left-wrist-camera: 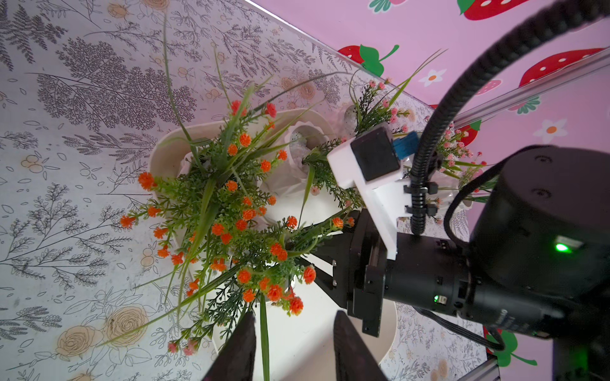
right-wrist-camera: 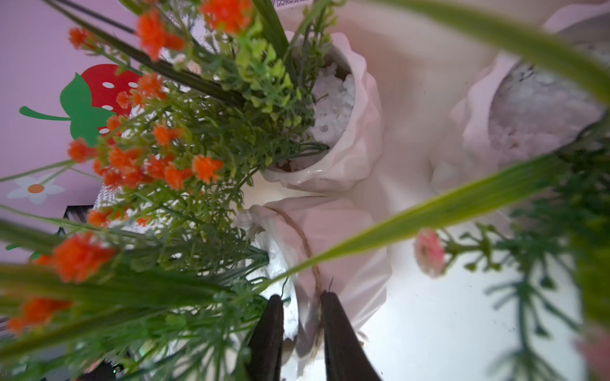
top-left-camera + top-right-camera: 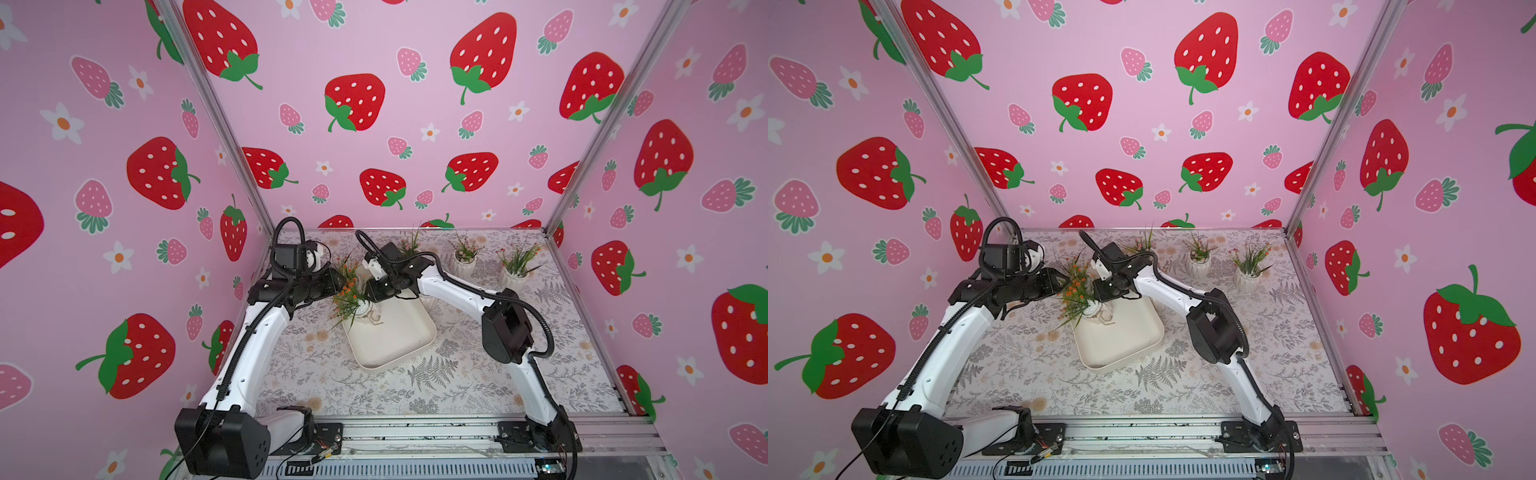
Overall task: Put the potted gypsophila into the storage box
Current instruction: Place the baby's breath potted plant at the storage box.
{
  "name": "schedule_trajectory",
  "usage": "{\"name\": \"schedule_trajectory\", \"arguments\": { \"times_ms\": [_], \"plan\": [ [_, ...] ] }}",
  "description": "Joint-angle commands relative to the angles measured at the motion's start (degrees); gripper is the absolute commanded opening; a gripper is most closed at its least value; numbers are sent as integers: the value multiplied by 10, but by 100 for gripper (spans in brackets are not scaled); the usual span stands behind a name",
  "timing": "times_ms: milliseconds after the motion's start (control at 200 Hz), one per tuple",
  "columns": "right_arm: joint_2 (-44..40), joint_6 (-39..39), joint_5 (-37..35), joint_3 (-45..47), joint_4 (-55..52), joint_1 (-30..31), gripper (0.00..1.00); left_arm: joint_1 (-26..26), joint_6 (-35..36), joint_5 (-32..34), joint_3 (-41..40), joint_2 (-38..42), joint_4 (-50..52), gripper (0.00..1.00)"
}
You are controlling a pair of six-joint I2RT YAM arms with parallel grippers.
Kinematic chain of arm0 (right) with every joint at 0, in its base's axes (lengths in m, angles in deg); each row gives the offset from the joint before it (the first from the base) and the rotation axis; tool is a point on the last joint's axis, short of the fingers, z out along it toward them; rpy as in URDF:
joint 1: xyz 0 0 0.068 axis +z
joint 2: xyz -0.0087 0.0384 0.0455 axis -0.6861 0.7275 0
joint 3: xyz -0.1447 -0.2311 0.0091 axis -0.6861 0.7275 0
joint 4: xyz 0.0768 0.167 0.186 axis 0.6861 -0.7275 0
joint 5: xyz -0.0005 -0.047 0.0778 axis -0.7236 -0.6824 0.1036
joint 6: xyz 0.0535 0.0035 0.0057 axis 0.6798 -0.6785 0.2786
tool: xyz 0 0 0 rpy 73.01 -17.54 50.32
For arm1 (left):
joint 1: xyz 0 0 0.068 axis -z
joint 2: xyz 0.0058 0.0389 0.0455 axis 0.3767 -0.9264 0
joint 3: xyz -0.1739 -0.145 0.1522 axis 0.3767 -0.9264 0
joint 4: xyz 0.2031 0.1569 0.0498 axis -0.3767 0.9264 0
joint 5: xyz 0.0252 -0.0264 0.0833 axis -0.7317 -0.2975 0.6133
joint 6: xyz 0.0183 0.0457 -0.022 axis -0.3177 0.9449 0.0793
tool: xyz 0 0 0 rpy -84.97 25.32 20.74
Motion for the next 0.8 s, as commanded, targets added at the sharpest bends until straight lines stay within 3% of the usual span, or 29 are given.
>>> {"name": "schedule_trajectory", "arguments": {
  "times_ms": [0,510,795],
  "plan": [
    [-13,14,46,15,2,8,24,-4,-6,-7,15,11,-3,42],
    [-11,13,70,27,-10,4,24,-5,-9,-11,12,7,-7,42],
    [-122,-35,-8,123,5,0,34,-7,-6,-19,10,14,-15,41]
  ]
}}
